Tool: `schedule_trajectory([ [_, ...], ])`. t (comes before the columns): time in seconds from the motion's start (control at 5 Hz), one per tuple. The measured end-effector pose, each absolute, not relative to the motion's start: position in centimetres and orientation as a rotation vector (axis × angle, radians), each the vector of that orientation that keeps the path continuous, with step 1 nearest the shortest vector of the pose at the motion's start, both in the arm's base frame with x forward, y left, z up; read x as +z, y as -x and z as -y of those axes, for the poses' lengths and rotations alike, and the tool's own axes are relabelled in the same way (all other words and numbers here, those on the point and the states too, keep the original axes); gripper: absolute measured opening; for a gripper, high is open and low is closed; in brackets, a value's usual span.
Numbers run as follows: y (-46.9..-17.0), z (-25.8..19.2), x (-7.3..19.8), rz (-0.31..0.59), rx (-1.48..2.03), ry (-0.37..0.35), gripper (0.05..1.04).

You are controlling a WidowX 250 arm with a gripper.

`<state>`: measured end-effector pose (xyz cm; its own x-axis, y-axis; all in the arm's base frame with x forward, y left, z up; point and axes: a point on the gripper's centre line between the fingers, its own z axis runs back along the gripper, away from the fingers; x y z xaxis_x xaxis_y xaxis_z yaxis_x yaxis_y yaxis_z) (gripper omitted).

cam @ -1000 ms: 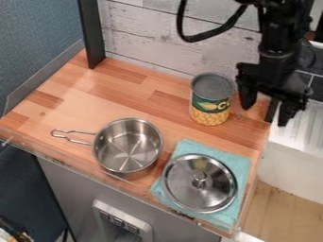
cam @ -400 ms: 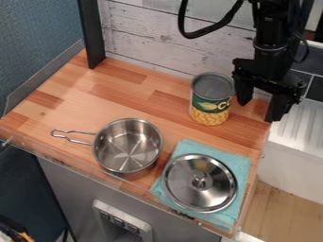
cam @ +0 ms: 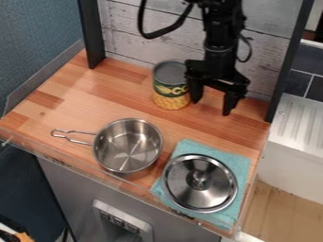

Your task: Move green and yellow can from top right of the table to the top left of table

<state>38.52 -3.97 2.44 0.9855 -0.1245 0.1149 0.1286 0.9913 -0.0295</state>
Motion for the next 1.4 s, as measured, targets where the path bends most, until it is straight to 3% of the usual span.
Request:
schedule_trajectory([
  [1.0, -38.1, -8.2, 4.0, 0.13, 0.1, -0.022, 1.001],
  [1.4, -36.9, -8.5, 4.6, 0.056, 0.032, 0.012, 1.001],
])
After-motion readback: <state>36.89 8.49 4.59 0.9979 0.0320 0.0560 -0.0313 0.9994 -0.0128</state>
